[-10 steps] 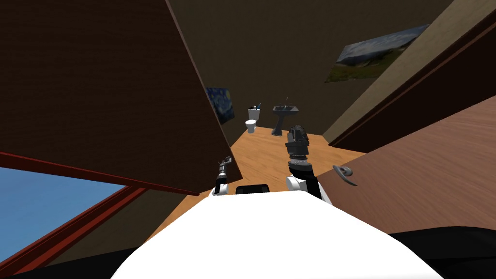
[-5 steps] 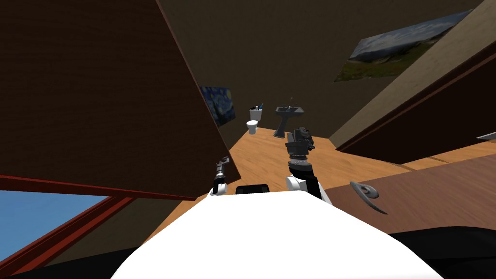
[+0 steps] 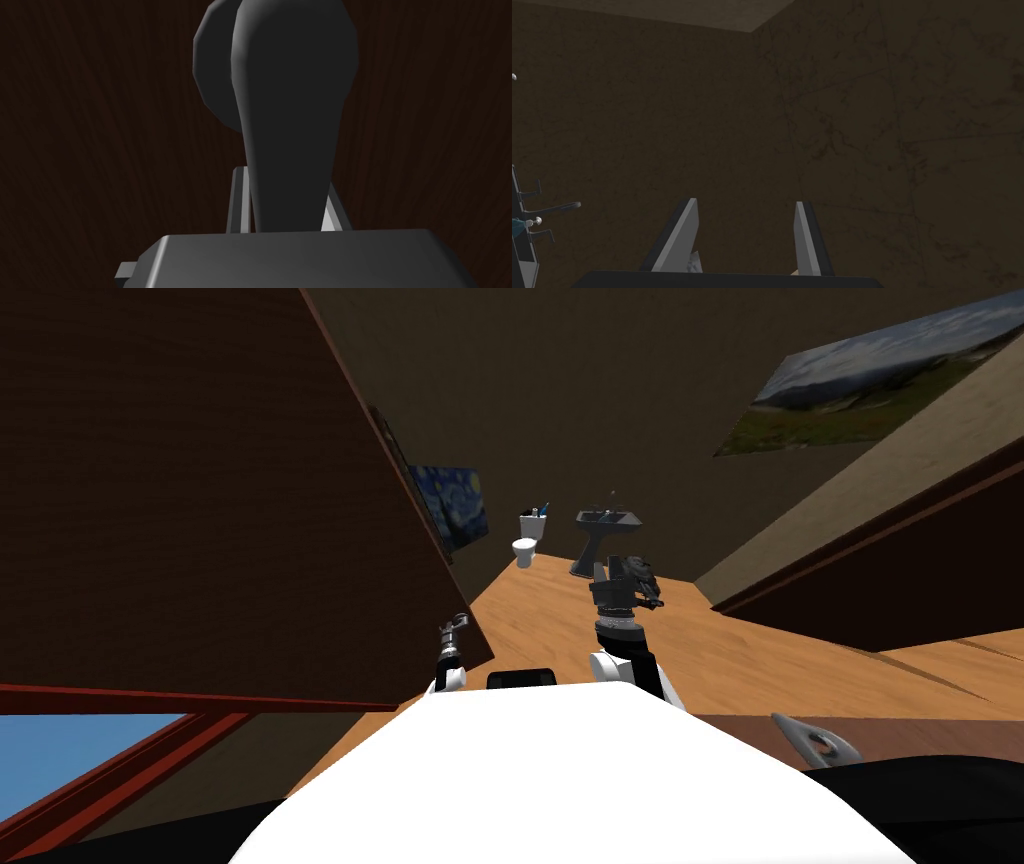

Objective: Push the door open

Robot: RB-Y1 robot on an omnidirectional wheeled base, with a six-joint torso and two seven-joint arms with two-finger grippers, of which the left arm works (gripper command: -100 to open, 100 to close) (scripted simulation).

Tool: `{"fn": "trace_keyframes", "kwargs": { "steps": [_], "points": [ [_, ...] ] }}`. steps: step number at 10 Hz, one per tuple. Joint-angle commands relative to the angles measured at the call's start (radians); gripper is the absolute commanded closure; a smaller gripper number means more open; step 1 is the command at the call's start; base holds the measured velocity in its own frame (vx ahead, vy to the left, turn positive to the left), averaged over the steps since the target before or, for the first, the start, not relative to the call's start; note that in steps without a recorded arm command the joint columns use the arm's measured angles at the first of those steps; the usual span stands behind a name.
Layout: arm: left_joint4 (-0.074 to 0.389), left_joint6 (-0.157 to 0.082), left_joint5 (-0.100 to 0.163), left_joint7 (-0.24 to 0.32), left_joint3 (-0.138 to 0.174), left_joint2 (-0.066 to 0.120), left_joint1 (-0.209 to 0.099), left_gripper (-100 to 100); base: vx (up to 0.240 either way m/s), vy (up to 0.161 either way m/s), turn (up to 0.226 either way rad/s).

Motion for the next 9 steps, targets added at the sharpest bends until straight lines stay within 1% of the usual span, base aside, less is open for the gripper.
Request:
{"fn": "trace_keyframes", "kwargs": {
  "steps": [1,3,6,7,8,9],
  "points": [
    [0.017,-0.02,0.011,-0.009,0.027,0.002,-0.014,100,0.213,-0.08,0.082],
    [0.02,-0.021,0.022,-0.015,0.049,-0.008,-0.016,100,0.213,-0.025,0.069],
    [0.022,-0.022,0.033,-0.022,0.072,-0.023,-0.017,100,0.176,-0.053,0.061],
    [0.027,-0.022,0.033,-0.02,0.073,-0.015,-0.013,100,0.065,-0.007,0.04],
    [0.025,-0.023,0.043,-0.026,0.09,-0.008,-0.011,100,0.107,-0.024,0.04],
    [0.025,-0.023,0.048,-0.028,0.099,-0.006,-0.011,100,0.207,-0.039,0.058]
  ]
}}
